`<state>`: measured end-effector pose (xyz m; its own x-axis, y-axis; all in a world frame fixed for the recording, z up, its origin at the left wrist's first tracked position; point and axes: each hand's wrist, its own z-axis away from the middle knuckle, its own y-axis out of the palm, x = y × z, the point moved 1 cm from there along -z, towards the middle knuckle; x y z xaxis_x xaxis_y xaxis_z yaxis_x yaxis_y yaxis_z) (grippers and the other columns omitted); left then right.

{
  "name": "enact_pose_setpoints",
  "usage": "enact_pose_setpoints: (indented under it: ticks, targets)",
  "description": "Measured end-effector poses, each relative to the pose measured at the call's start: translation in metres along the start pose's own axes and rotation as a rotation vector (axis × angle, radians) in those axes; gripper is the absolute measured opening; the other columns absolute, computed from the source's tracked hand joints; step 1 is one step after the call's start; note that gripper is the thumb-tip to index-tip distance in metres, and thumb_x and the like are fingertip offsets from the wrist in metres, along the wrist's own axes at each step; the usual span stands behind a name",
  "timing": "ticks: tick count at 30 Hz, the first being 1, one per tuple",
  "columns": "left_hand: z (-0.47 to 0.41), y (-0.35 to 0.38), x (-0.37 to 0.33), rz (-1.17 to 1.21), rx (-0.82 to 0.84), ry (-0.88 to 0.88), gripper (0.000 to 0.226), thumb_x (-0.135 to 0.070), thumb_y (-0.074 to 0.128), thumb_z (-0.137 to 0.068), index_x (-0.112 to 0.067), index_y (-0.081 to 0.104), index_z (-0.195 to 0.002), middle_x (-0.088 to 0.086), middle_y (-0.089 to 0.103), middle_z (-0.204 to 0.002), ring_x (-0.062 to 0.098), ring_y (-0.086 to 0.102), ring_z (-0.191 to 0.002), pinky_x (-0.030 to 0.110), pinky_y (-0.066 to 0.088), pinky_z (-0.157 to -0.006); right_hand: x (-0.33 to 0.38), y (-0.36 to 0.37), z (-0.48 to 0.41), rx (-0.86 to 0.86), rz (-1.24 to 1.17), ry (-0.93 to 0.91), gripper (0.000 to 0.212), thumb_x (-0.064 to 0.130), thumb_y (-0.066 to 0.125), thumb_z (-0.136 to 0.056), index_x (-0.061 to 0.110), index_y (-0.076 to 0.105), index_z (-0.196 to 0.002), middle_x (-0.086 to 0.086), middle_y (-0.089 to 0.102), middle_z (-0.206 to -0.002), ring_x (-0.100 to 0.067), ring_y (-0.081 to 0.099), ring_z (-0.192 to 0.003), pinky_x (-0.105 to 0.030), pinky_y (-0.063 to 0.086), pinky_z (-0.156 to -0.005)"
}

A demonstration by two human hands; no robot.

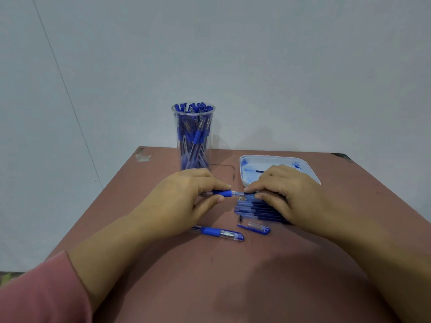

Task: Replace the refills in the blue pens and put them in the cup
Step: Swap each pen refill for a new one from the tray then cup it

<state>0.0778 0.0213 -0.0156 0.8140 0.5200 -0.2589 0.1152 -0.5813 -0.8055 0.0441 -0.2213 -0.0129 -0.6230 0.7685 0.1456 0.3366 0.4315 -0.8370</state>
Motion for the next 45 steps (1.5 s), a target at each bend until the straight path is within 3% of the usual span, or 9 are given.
enact_pose_setpoints:
  ticks: [5,8,11,14,20,28,31,39,45]
  targets:
    - [0.001,0.0,-0.001,0.024,-0.029,-0.022,0.03,-0.042,0.053,-0.093,-0.029,0.07,-0.115,-0.02,0.061,-0.095,0.0,0.058,-0.085,0.024,0.051,-0.075,0.005,-0.008,-0.002,-0.056,0.053,0.0,0.034,0.048,0.056,-0.084,0.032,0.062,-0.113,0.018,0.061,-0.095,-0.003,0.051,-0.087,-0.021,0.038,-0.083]
    - [0.0,-0.002,0.001,0.031,-0.057,-0.048,0.03,-0.04,0.055,-0.092,-0.029,0.07,-0.116,-0.017,0.062,-0.094,0.002,0.059,-0.085,0.031,0.052,-0.075,-0.001,-0.014,0.002,-0.058,0.023,0.09,0.019,0.042,0.059,-0.083,0.036,0.06,-0.101,0.022,0.06,-0.091,-0.003,0.054,-0.087,-0.027,0.046,-0.08]
    - [0.0,-0.001,-0.001,0.039,-0.057,-0.036,0.029,-0.039,0.056,-0.092,-0.029,0.07,-0.116,-0.02,0.062,-0.094,0.0,0.059,-0.086,0.028,0.052,-0.076,0.005,-0.006,-0.001,-0.084,-0.047,0.094,0.01,0.037,0.055,-0.087,0.038,0.06,-0.095,0.025,0.059,-0.085,0.0,0.054,-0.086,-0.016,0.042,-0.076]
    - [0.0,-0.001,-0.001,0.038,-0.05,-0.027,0.029,-0.039,0.057,-0.092,-0.029,0.07,-0.116,-0.022,0.06,-0.095,-0.002,0.058,-0.086,0.025,0.052,-0.076,0.012,-0.001,-0.003,-0.05,-0.098,0.059,0.027,0.044,0.054,-0.087,0.04,0.058,-0.113,0.033,0.056,-0.094,0.007,0.054,-0.093,-0.007,0.038,-0.082]
    - [-0.001,-0.004,0.001,0.033,-0.078,-0.04,0.025,-0.03,0.063,-0.093,-0.026,0.07,-0.116,-0.016,0.064,-0.094,0.003,0.06,-0.085,0.028,0.052,-0.077,-0.001,-0.014,0.002,-0.129,-0.122,0.111,0.016,0.028,0.064,-0.082,0.024,0.066,-0.097,0.011,0.066,-0.089,-0.003,0.058,-0.086,-0.013,0.043,-0.078]
    - [-0.001,-0.002,0.001,0.051,-0.067,-0.034,0.03,-0.038,0.056,-0.091,-0.028,0.07,-0.116,-0.018,0.063,-0.097,0.001,0.061,-0.088,0.03,0.053,-0.078,0.007,-0.003,-0.001,-0.081,-0.19,0.117,0.021,0.043,0.059,-0.086,0.038,0.064,-0.106,0.025,0.059,-0.089,0.002,0.059,-0.088,-0.01,0.043,-0.078]
    - [-0.001,-0.003,0.0,0.05,-0.072,-0.025,0.026,-0.034,0.06,-0.093,-0.027,0.07,-0.116,-0.017,0.064,-0.097,0.002,0.061,-0.088,0.03,0.054,-0.078,0.009,-0.005,-0.001,-0.106,-0.203,0.145,0.02,0.03,0.067,-0.086,0.044,0.057,-0.097,0.019,0.062,-0.088,-0.004,0.06,-0.089,-0.021,0.046,-0.078]
    - [-0.001,-0.004,0.005,-0.007,-0.05,-0.029,0.026,-0.034,0.06,-0.094,-0.027,0.07,-0.117,-0.015,0.064,-0.096,0.004,0.061,-0.086,0.032,0.054,-0.075,0.007,-0.002,0.0,0.01,-0.153,0.199,0.019,0.048,0.058,-0.082,0.056,0.055,-0.099,0.022,0.058,-0.092,-0.001,0.056,-0.094,-0.015,0.041,-0.077]
    - [-0.002,-0.006,0.009,-0.046,-0.066,-0.039,0.025,-0.031,0.062,-0.093,-0.027,0.07,-0.116,-0.015,0.064,-0.095,0.004,0.06,-0.084,0.031,0.054,-0.076,0.018,0.002,-0.005,0.265,-0.144,0.178,0.018,0.044,0.065,-0.086,0.042,0.069,-0.103,0.016,0.058,-0.088,-0.002,0.051,-0.095,-0.027,0.044,-0.083]
